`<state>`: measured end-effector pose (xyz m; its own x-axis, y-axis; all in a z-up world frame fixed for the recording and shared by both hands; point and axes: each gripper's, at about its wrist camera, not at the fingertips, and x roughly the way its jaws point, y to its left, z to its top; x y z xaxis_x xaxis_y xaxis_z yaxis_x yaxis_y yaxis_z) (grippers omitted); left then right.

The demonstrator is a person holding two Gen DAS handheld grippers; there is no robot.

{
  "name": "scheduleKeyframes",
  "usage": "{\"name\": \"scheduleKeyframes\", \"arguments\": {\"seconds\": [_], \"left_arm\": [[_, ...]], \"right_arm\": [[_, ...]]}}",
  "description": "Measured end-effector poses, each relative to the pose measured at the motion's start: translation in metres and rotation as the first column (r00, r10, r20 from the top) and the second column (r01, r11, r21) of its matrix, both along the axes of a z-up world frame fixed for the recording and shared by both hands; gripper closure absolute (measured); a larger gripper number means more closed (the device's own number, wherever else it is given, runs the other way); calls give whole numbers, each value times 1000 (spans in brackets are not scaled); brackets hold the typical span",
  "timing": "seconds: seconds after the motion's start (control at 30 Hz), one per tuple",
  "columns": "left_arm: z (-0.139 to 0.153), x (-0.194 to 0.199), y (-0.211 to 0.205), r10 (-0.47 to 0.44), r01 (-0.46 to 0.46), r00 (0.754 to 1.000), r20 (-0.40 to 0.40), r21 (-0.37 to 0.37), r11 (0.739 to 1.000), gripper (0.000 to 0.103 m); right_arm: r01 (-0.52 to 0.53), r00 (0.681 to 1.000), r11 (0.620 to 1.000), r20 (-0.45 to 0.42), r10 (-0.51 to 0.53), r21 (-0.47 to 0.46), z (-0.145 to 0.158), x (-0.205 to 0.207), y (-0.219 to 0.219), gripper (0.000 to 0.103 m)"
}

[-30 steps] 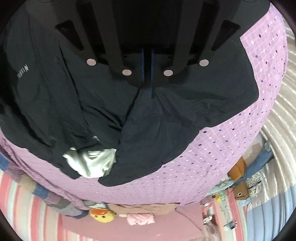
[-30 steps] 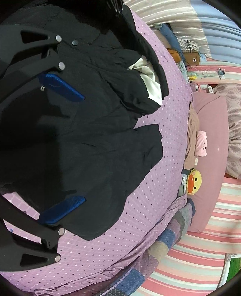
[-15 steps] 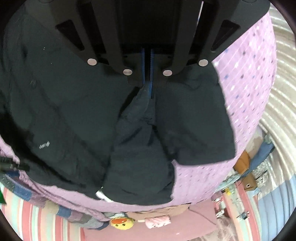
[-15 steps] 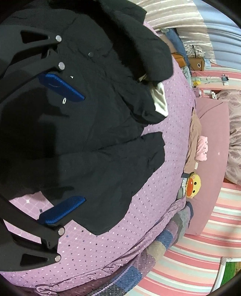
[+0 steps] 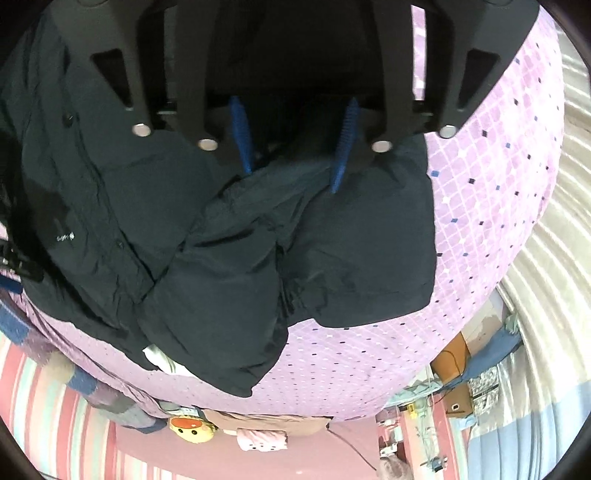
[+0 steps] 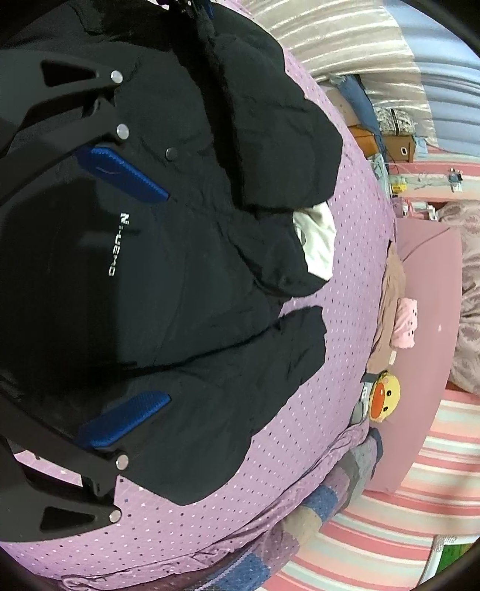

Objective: Fold large clothes

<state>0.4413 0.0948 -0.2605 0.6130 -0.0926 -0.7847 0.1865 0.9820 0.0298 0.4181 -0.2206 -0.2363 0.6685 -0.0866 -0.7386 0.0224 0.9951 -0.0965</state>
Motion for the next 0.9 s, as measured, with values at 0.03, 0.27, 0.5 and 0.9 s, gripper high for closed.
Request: {"name": "scheduleKeyframes", "arguments": {"seconds": [0.03,0.27,0.5,0.9], "left_arm": [[1,0,-4,0,0,1000,4,-12,1000,31],[28,-2,-31,41,-44,993,109,22,999,3],[33,30,16,204,-210,974,102,57,976,3],[-6,54,62,301,-304,953,45,121,945,3]], "right_arm": [[-7,1000,1000,0,7,3,0,2,2,2],[-40,999,998,-12,40,51,-1,14,14,2],[-114,992,978,-29,121,176,-13,76,51,2],[-148,977,959,-115,180,242,-69,154,90,4]]}}
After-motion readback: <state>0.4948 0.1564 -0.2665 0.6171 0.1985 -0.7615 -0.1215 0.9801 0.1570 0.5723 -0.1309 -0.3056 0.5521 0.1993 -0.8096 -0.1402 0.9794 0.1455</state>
